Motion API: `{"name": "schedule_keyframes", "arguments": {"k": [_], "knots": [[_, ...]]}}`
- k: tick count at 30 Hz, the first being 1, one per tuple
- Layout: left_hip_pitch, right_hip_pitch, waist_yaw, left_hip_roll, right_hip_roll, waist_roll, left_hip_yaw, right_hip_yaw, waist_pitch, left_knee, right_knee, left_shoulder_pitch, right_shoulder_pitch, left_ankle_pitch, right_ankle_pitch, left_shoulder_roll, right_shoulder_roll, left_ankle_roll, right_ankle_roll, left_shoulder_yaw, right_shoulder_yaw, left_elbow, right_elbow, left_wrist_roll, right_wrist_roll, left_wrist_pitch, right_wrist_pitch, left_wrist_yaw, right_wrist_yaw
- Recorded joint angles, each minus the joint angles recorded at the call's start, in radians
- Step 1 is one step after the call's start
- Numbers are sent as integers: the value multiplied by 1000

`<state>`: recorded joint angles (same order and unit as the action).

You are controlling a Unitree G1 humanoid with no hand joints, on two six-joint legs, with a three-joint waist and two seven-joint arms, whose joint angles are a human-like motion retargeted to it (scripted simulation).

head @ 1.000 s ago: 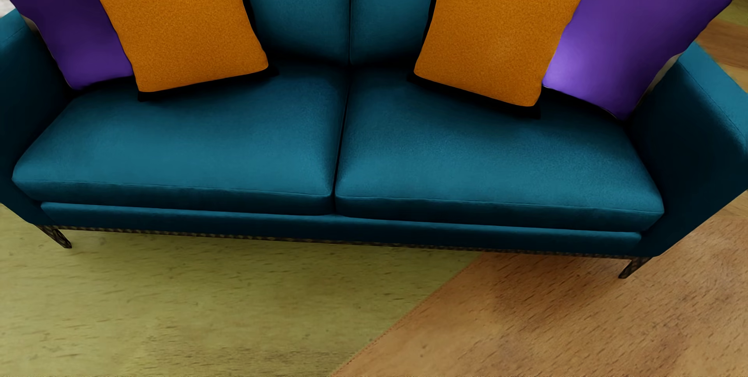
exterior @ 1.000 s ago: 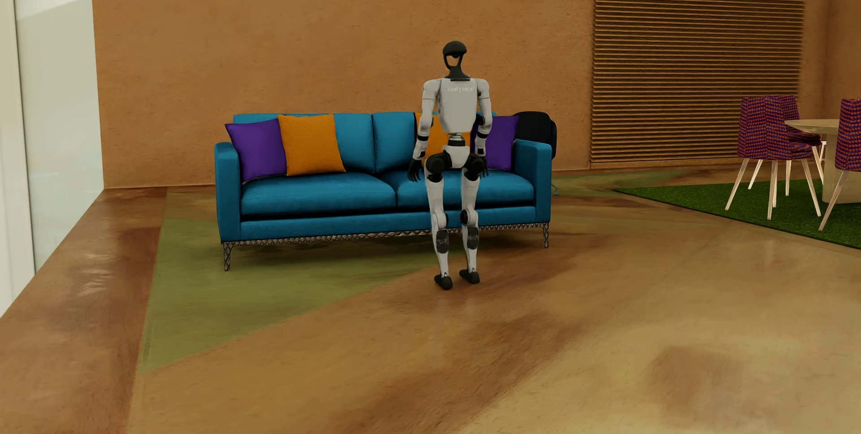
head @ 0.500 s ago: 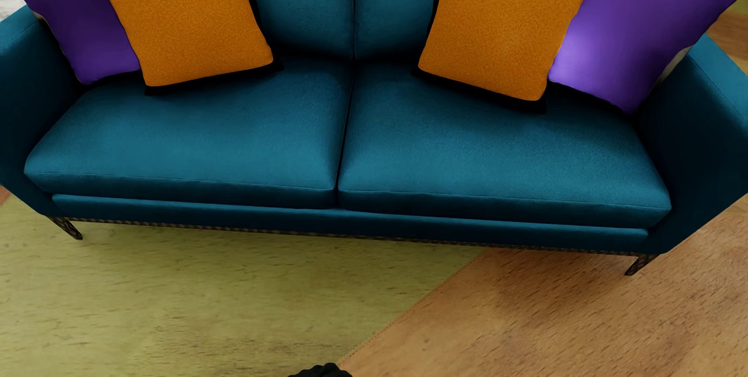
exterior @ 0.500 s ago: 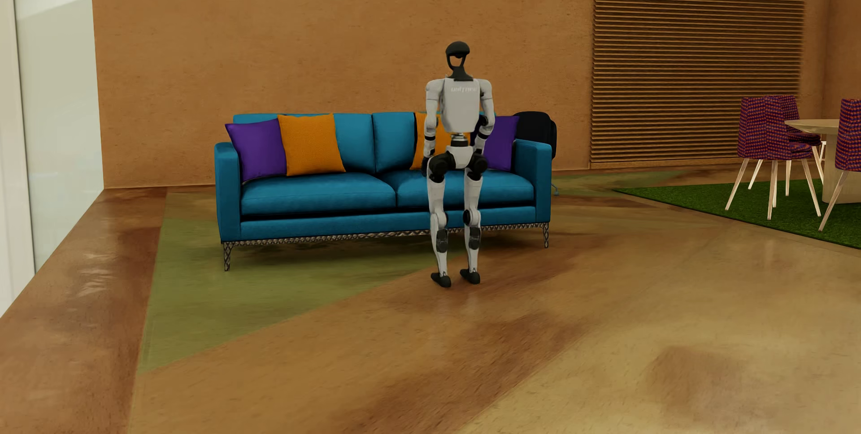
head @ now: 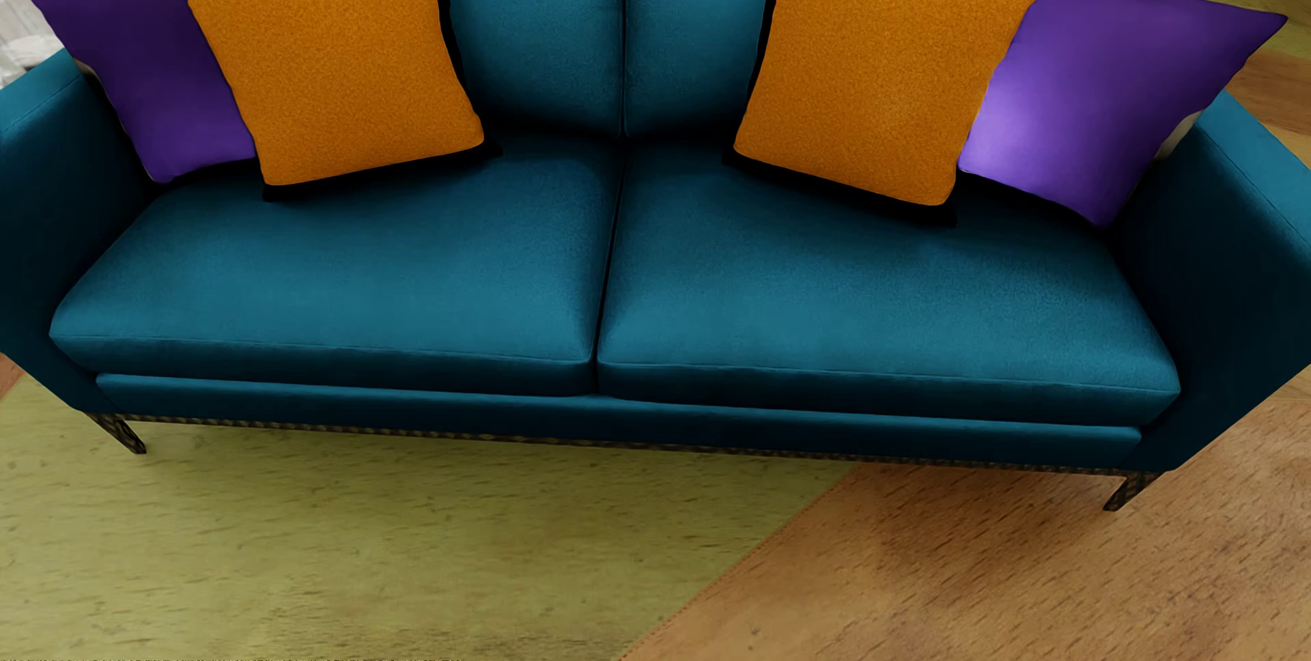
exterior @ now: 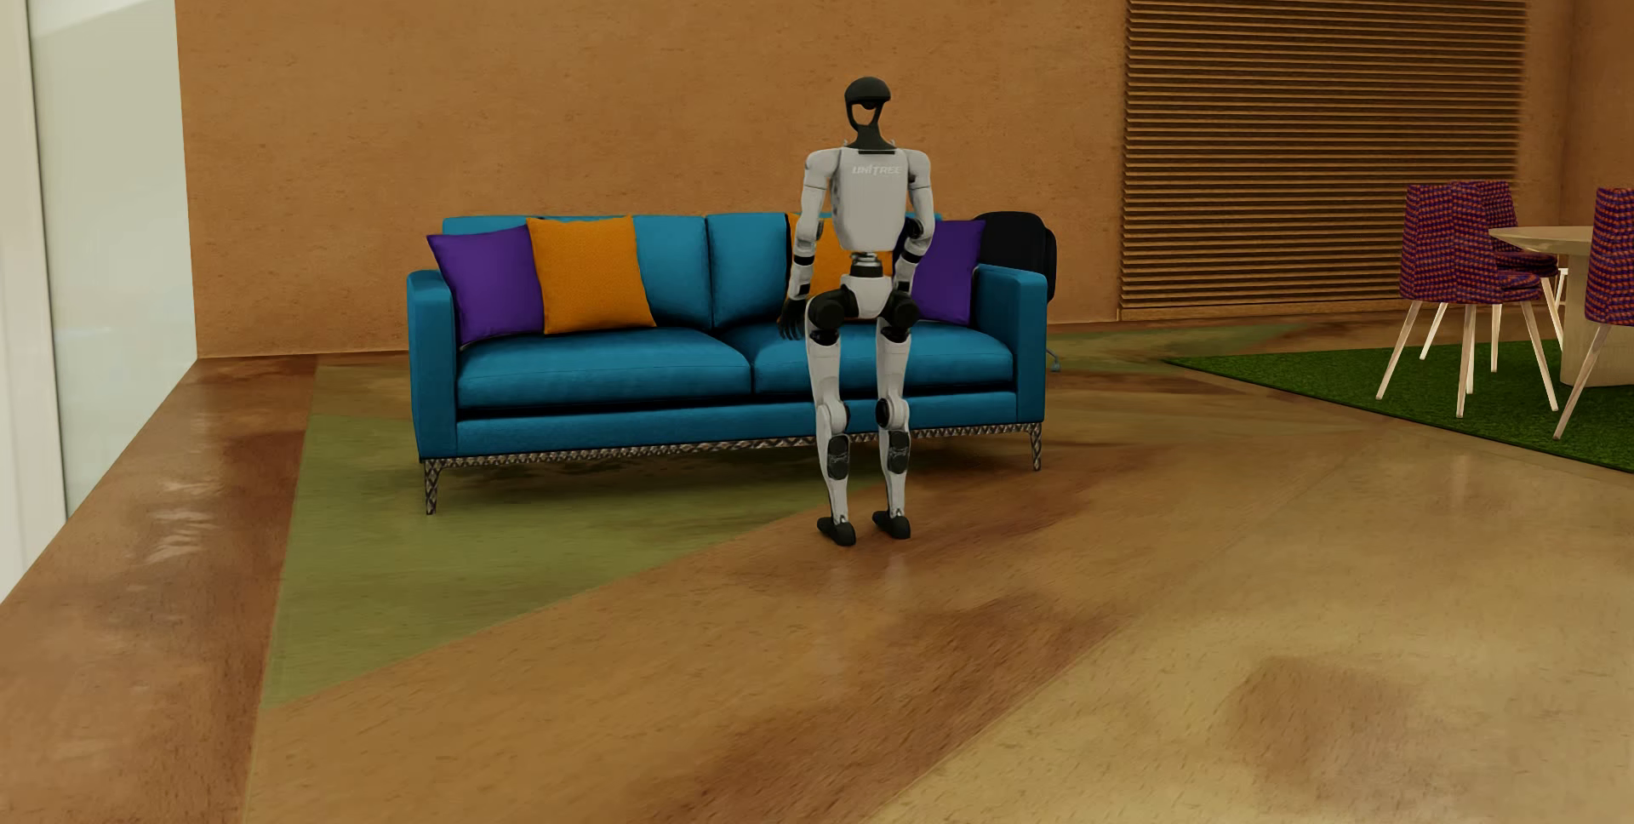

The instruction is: Go to the sofa

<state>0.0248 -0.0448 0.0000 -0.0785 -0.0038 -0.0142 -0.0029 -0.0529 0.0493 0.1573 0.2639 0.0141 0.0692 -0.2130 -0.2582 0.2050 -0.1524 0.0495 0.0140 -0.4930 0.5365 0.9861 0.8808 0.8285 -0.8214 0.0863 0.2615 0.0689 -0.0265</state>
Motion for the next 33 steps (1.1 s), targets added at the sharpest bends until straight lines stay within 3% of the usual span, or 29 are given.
{"name": "schedule_keyframes", "arguments": {"k": [4,16,21,26,33], "knots": [[-3,-2,2,1,1,-2,-2,-2,-1,7,5,2,-35,-6,-4,-10,-9,3,2,7,19,-8,26,-11,-2,0,2,9,32],[-7,-1,4,6,8,-8,-12,-11,-13,9,-2,-31,-81,-13,0,-80,21,2,-17,18,-36,-59,-14,-27,4,-3,-18,19,-5],[0,10,6,7,9,-9,-14,-15,-15,10,-5,-35,-72,-18,-6,-79,26,-1,-19,22,-4,-50,-7,-20,-7,-5,-15,19,36],[8,21,5,6,7,-9,-19,-21,-12,14,-4,-20,-62,-23,-13,-77,18,-2,-24,32,-15,-30,10,-16,-9,0,5,17,22],[15,37,6,5,8,-9,-21,-24,-4,30,-6,7,-50,-36,-18,-74,14,0,-27,37,-20,-21,21,-4,-5,2,-6,16,25]]}}
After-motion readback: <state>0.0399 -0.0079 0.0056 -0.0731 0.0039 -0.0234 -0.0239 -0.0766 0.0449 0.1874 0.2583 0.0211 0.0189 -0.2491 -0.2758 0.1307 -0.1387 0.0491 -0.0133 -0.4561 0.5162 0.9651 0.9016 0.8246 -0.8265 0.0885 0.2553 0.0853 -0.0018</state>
